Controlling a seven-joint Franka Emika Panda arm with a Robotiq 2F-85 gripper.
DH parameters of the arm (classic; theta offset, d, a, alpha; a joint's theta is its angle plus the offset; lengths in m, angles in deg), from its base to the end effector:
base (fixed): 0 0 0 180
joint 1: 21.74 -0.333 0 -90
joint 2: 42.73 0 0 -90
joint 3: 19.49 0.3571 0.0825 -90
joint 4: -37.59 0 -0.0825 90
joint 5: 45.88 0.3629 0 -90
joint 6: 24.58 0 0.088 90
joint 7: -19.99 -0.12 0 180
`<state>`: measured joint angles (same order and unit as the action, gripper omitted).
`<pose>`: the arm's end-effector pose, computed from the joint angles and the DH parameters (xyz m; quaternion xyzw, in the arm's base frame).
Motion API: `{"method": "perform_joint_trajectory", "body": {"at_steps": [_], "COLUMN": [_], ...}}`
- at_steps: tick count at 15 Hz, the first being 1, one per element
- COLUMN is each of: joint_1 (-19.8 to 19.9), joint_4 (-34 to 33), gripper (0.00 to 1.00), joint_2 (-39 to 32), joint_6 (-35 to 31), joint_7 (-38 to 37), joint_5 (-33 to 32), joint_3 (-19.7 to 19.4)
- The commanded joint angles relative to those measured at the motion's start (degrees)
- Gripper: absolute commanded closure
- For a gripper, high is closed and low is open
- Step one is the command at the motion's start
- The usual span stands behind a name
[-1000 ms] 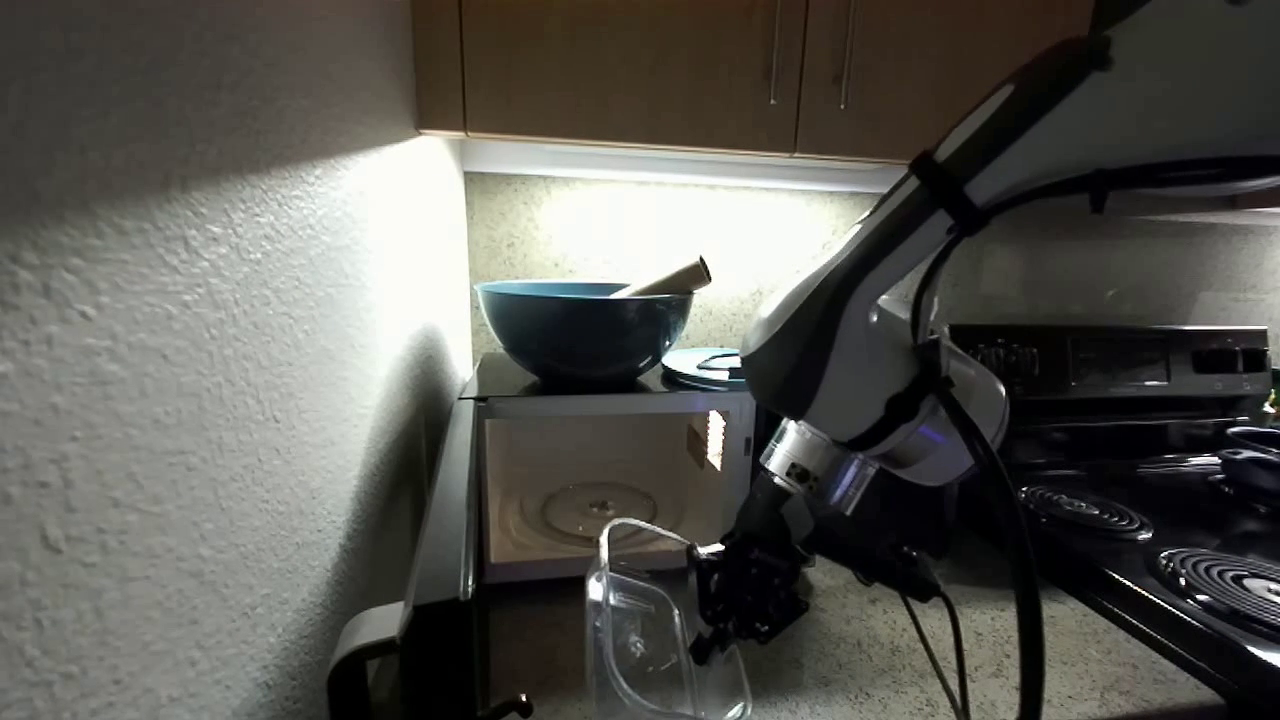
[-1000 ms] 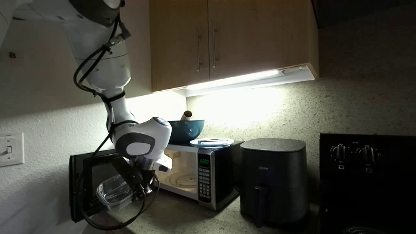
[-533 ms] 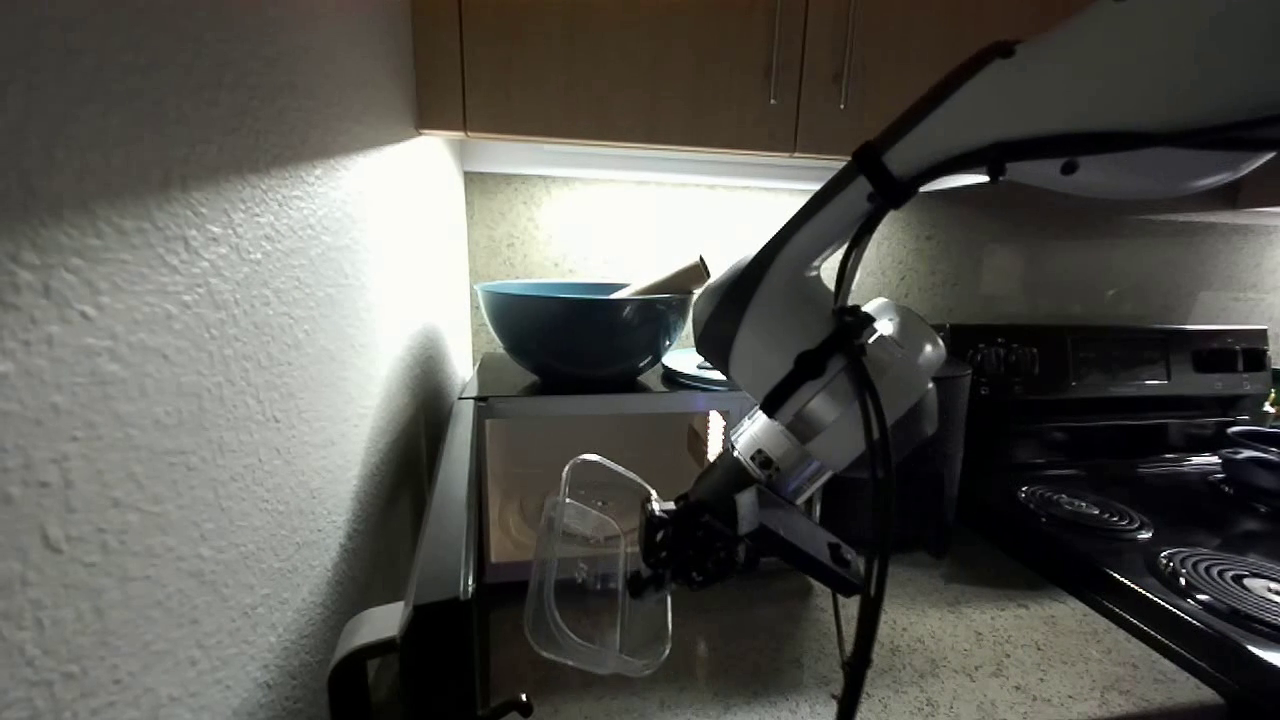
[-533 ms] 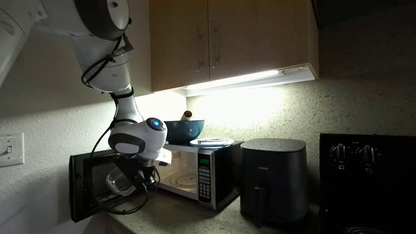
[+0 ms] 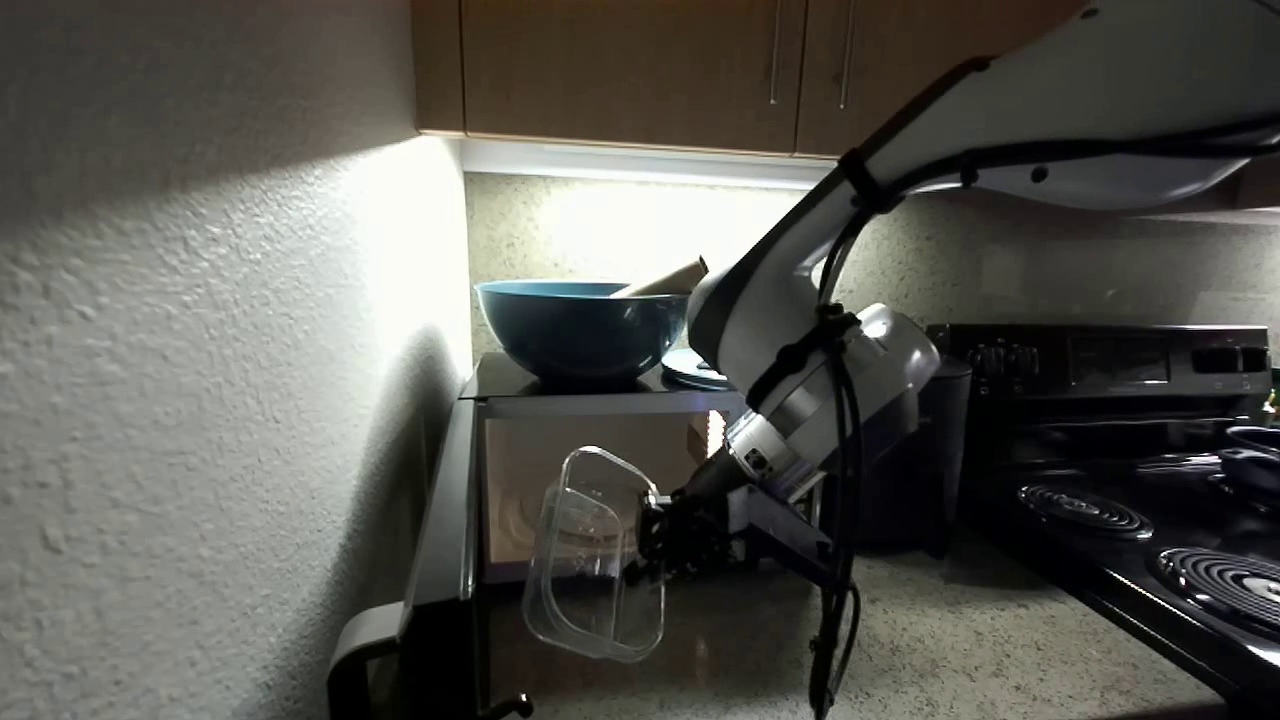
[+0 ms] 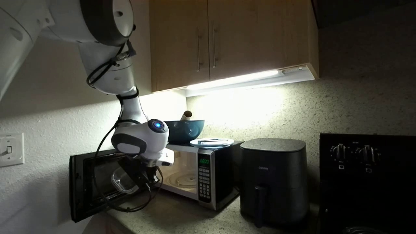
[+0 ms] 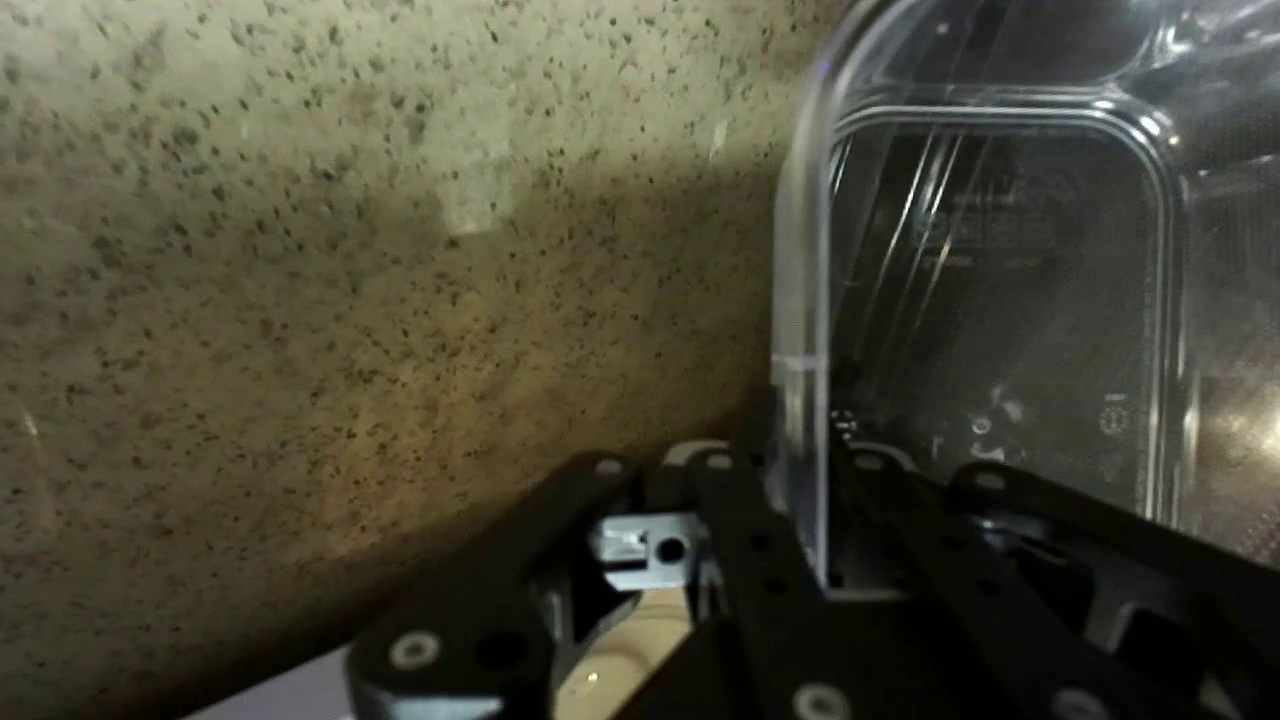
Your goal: Put the clear lunch box inside the microwave
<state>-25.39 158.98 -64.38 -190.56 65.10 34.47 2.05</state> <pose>0.5547 0.1888 0.2966 -0.9315 0.0746 -0.1811 0.3065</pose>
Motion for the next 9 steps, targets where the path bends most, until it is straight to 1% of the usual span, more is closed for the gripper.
{"method": "perform_joint_trajectory", "body": {"at_steps": [1,2,4,7,9], "joint_1": [1.0,0.8,0.3,-0.5,-1.4], "joint_4": [-7.7,-10.0,-13.7,-17.8,-20.4], "gripper": [0.98,0.98,0.98,0.98,0.98], "joint_2": [-4.3,-5.3,-7.3,-9.8,-11.7], "joint_6": [-3.9,-4.5,-4.8,-5.4,-7.6], "joint_7": [12.6,16.9,22.8,30.2,34.8], "joint_5": [9.4,12.3,17.3,23.9,28.6], "joint_3": [1.3,1.3,0.7,-0.5,-2.1]}}
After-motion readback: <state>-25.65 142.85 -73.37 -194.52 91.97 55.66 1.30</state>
